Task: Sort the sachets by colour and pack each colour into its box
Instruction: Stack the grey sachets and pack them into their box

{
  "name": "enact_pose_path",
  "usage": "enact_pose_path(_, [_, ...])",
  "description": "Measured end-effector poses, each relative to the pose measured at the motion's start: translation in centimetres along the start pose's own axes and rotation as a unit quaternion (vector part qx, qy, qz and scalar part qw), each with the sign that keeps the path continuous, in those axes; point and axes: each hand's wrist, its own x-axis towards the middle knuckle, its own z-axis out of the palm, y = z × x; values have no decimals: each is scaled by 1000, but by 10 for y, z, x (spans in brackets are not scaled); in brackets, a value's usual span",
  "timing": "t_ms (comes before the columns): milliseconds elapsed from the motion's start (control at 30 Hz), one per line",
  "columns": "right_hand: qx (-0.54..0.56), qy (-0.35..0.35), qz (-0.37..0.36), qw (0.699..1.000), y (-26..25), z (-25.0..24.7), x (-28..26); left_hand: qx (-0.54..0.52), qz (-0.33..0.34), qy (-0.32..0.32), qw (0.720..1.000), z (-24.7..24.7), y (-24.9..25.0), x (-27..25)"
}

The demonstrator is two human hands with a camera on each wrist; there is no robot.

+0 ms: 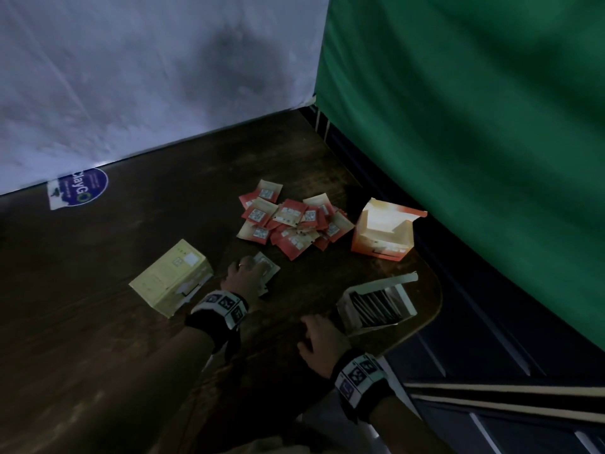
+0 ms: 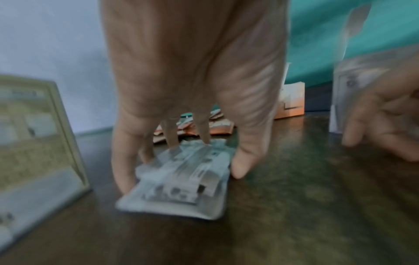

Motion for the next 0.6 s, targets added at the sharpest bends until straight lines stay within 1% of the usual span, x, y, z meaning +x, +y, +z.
enact_pose_path(67, [-13,-2,2,1000,-1,3,5,21,-2,17,1000,-1,-2,4])
enact_pose_path(167, [-6,-2,7,1000,-2,4,10,94,4,22,995,4,-1,1])
enact_pose_path(233, [5,-7,22,1000,-3,3,14,134,-11,34,990,11,3,-4])
enact_pose_path(267, [8,-10,28,1000,-4,0,16,135,-16,39,990,12,4,-6])
enact_pose_path(333, [11,-14,32,999,-10,-7,22,81,-11,53,995,9,3,-10])
enact_pose_path(400, [6,0,17,1000,-20,-14,29,-59,-3,71,996,0,0,-16])
enact_pose_path(433, [0,14,6,1000,-26,-18,34,-134,-16,78,988,-6,-1,-19])
enact_pose_path(467, [-6,31,-7,999,-33,-21,40,-188,-35,88,978,-12,-4,-24])
enact_pose_path(533, [-17,62,-44,997,-47,-28,57,-219,-66,108,967,-20,-9,-38])
enact_pose_path(600, [-23,64,-60,996,-63,-34,78,-217,-65,141,964,-24,-15,-52])
